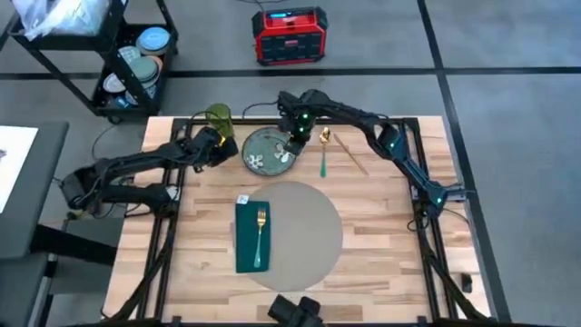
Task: Set table place
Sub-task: Put the green plate on the gray table mat
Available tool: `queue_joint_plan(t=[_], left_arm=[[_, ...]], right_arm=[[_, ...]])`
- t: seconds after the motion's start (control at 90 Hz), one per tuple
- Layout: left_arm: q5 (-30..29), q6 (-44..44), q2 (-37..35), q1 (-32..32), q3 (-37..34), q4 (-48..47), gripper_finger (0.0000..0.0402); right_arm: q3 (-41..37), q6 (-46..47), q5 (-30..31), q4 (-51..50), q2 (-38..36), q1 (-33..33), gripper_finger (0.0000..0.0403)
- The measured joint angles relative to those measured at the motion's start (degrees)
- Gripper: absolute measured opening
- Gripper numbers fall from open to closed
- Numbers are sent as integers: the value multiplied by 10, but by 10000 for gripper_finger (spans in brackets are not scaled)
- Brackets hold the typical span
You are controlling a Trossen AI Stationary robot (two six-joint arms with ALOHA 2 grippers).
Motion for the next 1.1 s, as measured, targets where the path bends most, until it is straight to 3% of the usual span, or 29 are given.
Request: queue_joint_plan(t=[0.444,0.689,0.9,1.1], left_arm=[[4,6,0,-5,0,77,1],[10,18,0,-16,0,157,1],[13,28,3,-38,0,186,0],[87,40,91,-75,22,171,0]], right_arm=[[18,37,14,7,20,25,0],[16,24,24,-73,23,8,0],[16,3,62,-106,-27,-5,0],[17,0,119,-117,-113,-34,0]])
